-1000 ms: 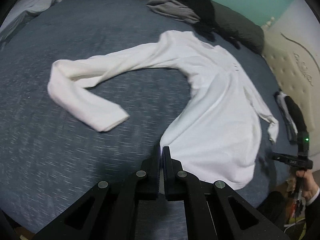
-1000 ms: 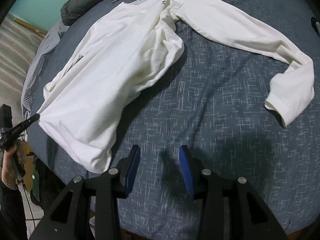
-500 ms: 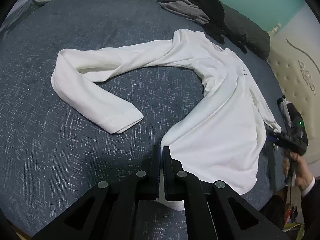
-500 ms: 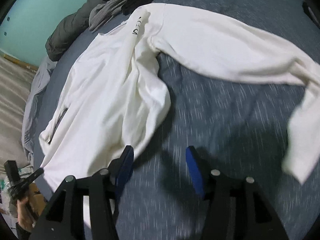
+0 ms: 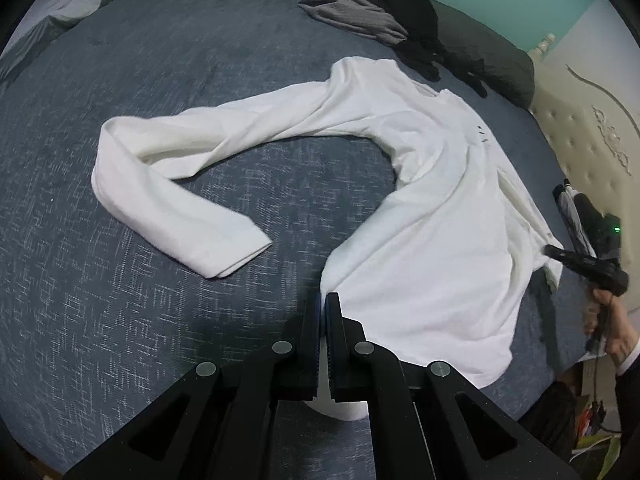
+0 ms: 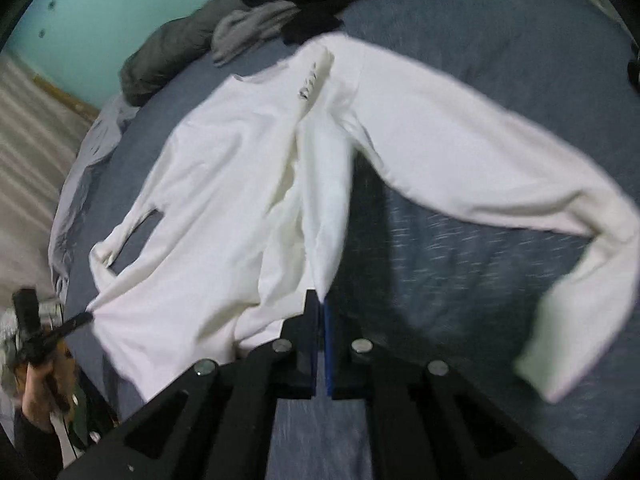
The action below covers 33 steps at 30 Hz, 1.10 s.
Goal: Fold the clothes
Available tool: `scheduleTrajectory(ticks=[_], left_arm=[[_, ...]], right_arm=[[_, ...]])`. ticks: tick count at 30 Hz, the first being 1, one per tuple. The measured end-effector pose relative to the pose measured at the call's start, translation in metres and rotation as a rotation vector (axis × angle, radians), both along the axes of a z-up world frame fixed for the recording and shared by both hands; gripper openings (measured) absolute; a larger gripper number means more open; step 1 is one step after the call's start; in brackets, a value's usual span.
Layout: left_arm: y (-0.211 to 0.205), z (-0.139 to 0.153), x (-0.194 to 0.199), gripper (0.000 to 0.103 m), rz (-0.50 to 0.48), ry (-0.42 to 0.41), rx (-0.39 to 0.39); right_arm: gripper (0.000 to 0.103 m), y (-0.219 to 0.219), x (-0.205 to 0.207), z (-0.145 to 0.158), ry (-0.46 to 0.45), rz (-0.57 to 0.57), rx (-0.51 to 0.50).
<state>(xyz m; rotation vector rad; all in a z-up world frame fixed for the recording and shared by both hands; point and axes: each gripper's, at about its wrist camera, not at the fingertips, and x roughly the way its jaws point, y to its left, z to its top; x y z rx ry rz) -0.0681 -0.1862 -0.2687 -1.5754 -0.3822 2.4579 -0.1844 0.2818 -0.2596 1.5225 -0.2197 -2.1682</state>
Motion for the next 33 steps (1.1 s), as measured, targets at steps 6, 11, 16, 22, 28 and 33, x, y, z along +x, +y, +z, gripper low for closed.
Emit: scheduleTrajectory(ticks=[6,11,16,22,28,33], left_arm=[[0.020,0.002,0.006,0.002,-0.042,-0.018,-0.008],[0.031,0.008,0.012,0.002,-0.060,-0.013,-0.012],[0.036,-0.006,0.009,0.003,-0.073,-0.052,-0.035],[0.025,-0.019,0.015,0.003,-0.051,-0.073,-0.017],[0.011,-0.006,0.021,0.004,-0.028,-0.043,-0.026],[0.009,0.003,0.015,0.004,-0.029,-0.016,-0.043]], right_arm=[[0.002,0.042,0.023,0.033,-0.020,0.020,0.059],[0.002,0.065,0.045,0.033,-0.033,0.002,0.050],[0.002,0.069,0.046,0.010,-0.052,-0.020,0.083],[0.002,0.058,0.043,-0.006,-0.053,-0.007,0.107],[0.002,0.060,0.038,-0.013,-0.064,-0.021,0.104],[0.002,0.059,0.040,-0.016,-0.071,-0.026,0.099]])
